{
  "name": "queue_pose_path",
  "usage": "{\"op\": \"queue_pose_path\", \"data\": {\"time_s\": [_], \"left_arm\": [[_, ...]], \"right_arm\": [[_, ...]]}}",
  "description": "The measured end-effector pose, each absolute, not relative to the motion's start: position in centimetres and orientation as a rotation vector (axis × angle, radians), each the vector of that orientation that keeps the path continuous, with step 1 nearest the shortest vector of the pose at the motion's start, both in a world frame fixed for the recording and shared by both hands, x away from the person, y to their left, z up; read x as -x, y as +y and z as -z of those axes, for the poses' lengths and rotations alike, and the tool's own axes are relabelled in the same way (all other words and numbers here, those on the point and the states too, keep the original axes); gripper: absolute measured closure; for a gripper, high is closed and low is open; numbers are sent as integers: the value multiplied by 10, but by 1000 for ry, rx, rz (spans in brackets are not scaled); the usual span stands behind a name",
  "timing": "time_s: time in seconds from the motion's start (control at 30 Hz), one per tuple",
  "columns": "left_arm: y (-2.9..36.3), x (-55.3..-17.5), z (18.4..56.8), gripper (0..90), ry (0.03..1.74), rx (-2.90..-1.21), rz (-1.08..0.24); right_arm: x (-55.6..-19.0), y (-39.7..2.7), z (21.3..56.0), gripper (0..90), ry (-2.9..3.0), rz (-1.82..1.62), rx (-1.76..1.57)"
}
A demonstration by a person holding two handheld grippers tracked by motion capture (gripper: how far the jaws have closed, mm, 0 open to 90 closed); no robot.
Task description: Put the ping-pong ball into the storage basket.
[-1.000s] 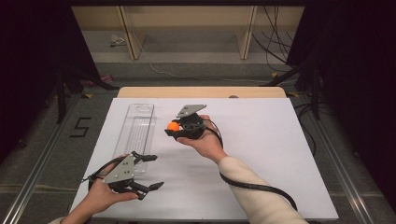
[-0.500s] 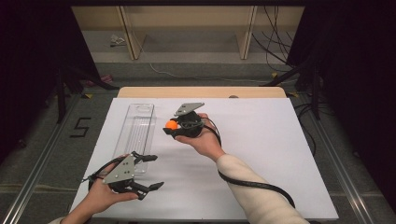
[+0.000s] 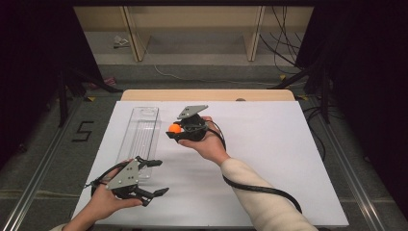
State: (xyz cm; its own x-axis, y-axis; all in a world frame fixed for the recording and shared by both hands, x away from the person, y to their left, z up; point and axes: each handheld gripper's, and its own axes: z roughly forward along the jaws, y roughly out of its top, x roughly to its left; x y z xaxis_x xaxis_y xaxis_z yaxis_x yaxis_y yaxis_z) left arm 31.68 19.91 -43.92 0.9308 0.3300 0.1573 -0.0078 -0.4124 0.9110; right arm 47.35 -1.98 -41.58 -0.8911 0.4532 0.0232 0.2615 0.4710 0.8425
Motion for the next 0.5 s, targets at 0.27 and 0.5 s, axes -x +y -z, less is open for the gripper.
{"op": "queue_pose_path", "data": {"time_s": [0.27, 0.5], "left_arm": [[199, -317, 439, 173, 232, -1968, -377], [199, -317, 439, 173, 232, -1968, -379]], "right_arm": [[-474, -16, 415, 515, 2515, -1386, -615], [-475, -13, 414, 516, 2516, -1388, -614]]}}
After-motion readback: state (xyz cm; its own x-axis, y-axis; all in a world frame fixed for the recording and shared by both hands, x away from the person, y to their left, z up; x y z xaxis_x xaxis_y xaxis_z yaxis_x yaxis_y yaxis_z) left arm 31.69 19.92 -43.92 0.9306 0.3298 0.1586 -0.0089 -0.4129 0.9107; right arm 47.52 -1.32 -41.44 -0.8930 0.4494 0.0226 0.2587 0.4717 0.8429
